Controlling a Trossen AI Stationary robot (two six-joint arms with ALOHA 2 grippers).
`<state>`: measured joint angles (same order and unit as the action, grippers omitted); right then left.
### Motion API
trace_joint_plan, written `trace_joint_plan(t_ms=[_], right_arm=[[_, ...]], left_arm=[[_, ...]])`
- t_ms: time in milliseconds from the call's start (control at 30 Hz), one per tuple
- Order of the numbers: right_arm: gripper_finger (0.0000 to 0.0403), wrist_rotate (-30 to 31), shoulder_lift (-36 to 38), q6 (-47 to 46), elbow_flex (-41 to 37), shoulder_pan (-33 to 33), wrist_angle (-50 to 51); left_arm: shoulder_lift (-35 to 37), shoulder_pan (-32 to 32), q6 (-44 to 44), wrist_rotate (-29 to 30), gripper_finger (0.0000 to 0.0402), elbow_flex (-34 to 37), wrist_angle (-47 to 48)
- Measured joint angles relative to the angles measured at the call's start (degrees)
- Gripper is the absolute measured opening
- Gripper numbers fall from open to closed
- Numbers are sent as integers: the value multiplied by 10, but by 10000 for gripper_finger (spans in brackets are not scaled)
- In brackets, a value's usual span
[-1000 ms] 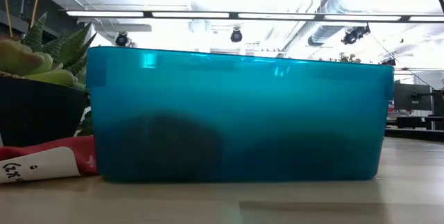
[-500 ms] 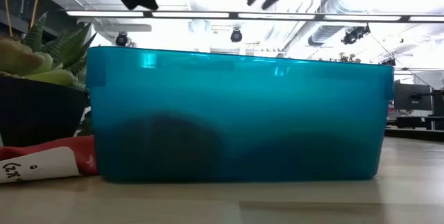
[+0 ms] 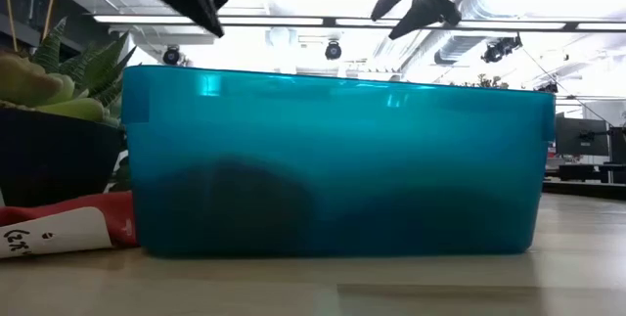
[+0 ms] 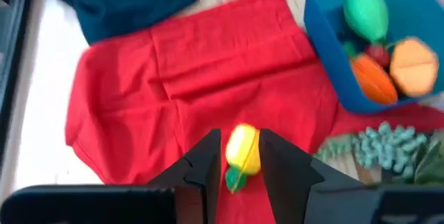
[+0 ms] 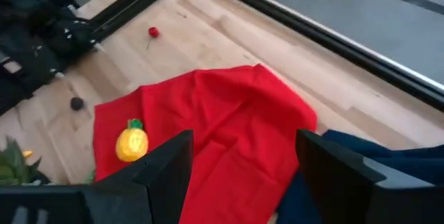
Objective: Pick and placing Produce into tupperware
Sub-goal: Put the yellow pineapple into the blue bin
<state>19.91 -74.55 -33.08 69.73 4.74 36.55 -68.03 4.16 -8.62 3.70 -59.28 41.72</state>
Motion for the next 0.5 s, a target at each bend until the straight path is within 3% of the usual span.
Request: trace_joint_plan(t_ms=[500], right_arm=[[243,-13,4,5,-7,-33,6]], left_arm=[[-141,0,-52,0,244,0,18]])
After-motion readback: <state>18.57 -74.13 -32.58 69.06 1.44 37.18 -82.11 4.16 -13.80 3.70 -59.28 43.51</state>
